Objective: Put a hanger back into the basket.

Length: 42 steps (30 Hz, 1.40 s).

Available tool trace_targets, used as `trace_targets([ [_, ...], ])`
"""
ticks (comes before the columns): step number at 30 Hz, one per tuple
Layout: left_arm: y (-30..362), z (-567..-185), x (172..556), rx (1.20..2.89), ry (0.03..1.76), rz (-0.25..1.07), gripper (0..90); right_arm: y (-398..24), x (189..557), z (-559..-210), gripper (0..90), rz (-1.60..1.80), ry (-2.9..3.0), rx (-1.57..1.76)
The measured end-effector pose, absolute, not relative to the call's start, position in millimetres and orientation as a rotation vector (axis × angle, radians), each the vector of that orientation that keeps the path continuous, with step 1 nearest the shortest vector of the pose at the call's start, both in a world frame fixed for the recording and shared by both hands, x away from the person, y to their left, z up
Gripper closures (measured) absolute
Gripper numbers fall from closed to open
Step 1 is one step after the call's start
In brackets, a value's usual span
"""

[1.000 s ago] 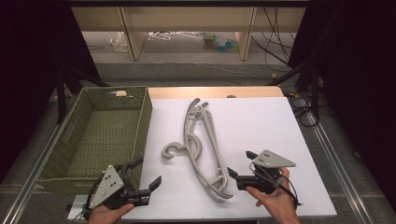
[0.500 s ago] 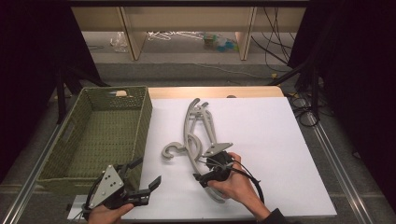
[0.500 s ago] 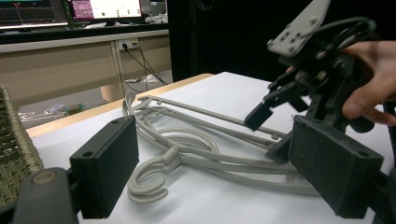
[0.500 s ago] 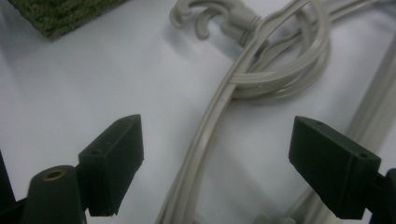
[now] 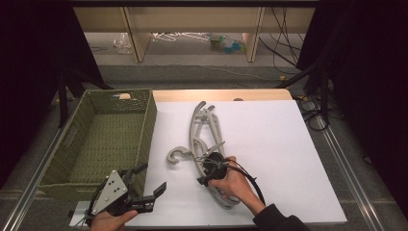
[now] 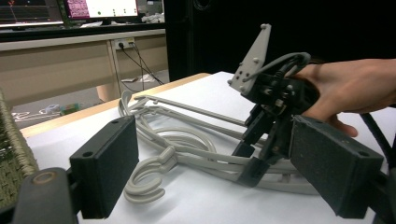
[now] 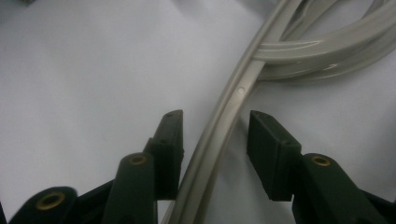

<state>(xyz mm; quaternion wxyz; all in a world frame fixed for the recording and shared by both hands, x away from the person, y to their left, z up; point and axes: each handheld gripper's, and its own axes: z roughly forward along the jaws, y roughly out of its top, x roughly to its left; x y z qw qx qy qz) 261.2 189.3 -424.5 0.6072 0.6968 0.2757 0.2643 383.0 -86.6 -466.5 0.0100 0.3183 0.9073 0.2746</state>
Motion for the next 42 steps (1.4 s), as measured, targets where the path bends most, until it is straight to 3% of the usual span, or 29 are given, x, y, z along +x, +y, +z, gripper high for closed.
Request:
trace_targets([
  [8,189,-424,261,1.611,0.628,0.605,15.7,-85,387,-462,68.4,0.844,2.832,1.013],
  [26,187,-425,260,1.619,0.625,0.590,15.6,-95,388,-449,77.6,0.837,2.806,1.027],
  [29,188,-424,261,1.619,0.622,0.597,15.6,-101,388,-440,82.1,0.857,2.799,1.016],
  [42,189,-423,262,1.635,0.632,0.637,16.0,-150,391,-405,82.7,0.916,2.829,0.861],
])
